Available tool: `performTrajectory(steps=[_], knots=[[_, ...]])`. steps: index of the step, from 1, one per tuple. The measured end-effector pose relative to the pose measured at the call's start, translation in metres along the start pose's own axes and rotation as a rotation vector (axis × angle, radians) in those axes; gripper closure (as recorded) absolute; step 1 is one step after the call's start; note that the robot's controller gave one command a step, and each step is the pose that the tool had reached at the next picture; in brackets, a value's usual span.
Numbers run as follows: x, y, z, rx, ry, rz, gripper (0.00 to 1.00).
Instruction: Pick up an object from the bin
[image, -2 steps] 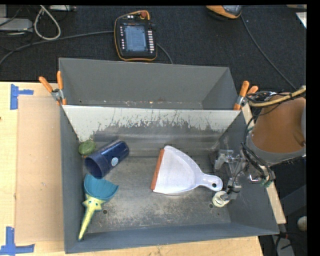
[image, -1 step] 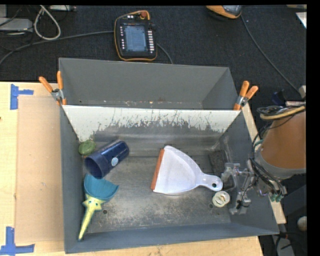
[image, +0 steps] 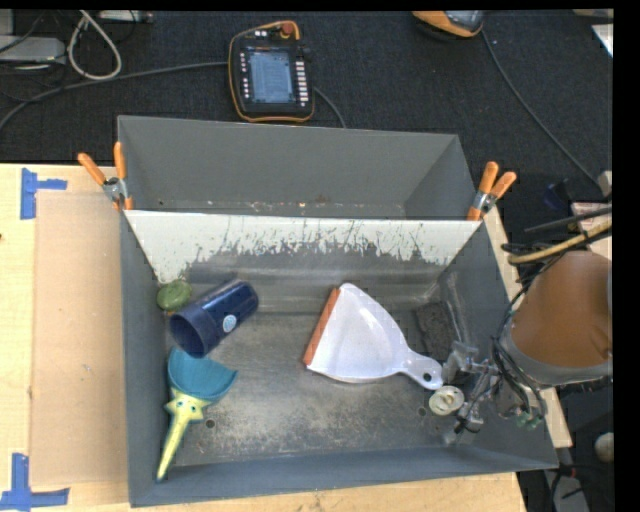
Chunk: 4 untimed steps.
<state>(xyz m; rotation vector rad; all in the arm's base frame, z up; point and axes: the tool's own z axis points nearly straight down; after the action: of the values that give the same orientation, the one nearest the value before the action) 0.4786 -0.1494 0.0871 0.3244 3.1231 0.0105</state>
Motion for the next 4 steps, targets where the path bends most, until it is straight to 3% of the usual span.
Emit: performTrajectory(steps=[1, 2, 3, 4], knots=[[-0.008, 0.013, 0.0, 0.005, -0.001, -0.065, 0.0], [-0.012, 0.008, 0.015, -0.004, -0.002, -0.011, 0.0], [0.002, 0.016, 0.018, 0.001, 0.0, -0.05, 1.0], [0.002, 0.016, 0.018, 0.002, 0.0, -0.052, 1.0]])
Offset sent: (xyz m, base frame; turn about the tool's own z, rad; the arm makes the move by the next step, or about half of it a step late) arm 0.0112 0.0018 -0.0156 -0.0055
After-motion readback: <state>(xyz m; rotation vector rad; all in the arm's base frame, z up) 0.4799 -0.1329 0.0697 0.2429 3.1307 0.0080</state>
